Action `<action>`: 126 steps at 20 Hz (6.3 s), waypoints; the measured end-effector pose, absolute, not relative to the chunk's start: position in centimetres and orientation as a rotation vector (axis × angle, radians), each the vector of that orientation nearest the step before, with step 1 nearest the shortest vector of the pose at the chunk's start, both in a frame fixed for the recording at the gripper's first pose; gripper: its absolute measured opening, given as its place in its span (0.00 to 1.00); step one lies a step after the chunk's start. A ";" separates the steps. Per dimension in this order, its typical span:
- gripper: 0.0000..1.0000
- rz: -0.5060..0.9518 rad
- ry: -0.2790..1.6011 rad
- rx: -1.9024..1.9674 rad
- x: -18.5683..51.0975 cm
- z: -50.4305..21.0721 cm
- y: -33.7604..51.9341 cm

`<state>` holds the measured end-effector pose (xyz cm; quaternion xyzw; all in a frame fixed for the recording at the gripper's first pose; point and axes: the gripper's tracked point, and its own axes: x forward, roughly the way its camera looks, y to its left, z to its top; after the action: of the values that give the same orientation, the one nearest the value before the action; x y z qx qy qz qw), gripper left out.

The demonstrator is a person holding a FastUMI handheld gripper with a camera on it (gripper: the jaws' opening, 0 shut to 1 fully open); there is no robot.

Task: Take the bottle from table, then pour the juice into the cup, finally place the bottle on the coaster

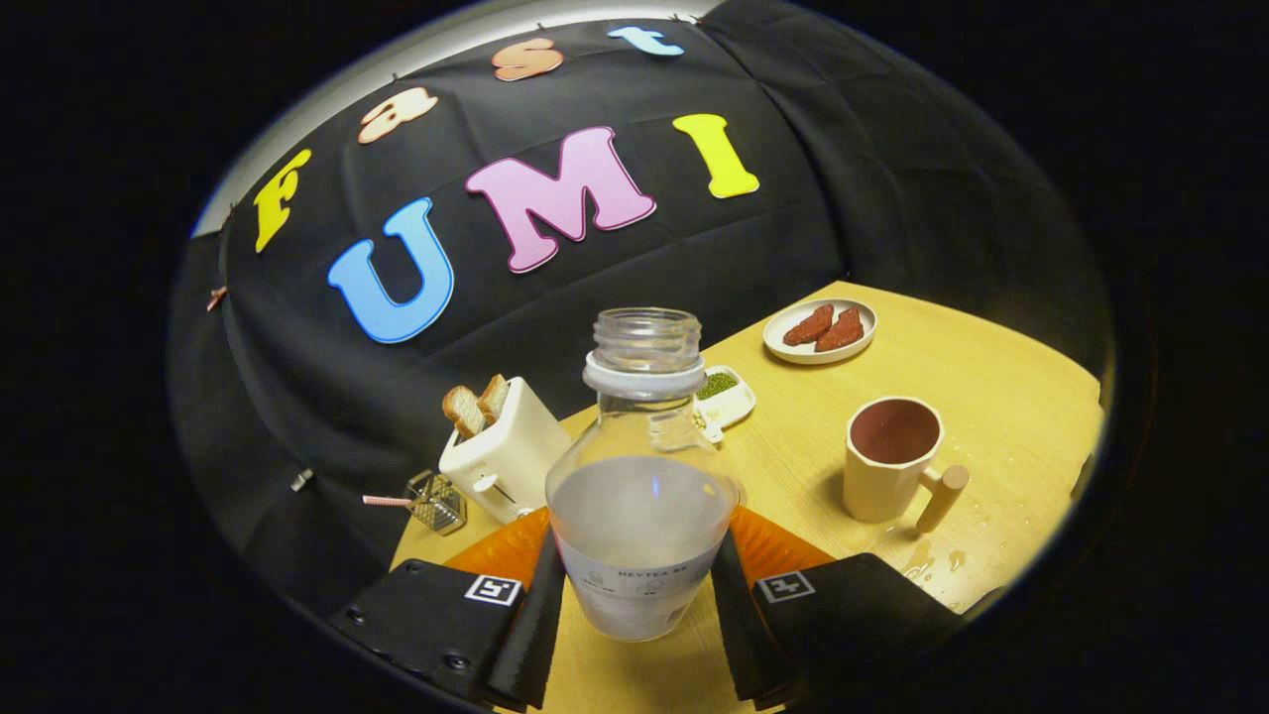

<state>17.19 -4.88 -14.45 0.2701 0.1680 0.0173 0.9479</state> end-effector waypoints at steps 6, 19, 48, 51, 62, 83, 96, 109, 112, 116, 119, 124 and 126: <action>0.71 0.049 0.386 0.789 18.6 -14.3 -6.7; 0.71 -0.043 0.510 1.262 20.9 -16.7 -9.7; 0.71 -0.230 0.731 2.013 23.3 -18.3 -12.1; 0.71 -0.245 0.723 2.075 23.5 -17.9 -12.7; 0.71 -0.253 0.708 2.255 24.0 -15.7 -14.5; 0.71 -0.277 0.751 2.447 24.1 -13.5 -15.2; 0.71 -0.287 0.786 2.541 24.5 -12.2 -15.6; 0.71 -0.286 0.793 2.526 23.9 -12.2 -15.3; 0.71 -0.290 0.795 2.524 23.8 -12.4 -15.3; 0.71 -0.297 0.790 2.519 23.9 -12.4 -15.5; 0.71 -0.299 0.777 2.500 23.9 -12.6 -15.6; 0.71 -0.297 0.738 2.435 23.8 -13.3 -15.5; 0.71 -0.289 0.688 2.381 23.5 -13.0 -15.8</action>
<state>23.46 -15.79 -12.97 0.9049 0.2613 -0.1097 0.3177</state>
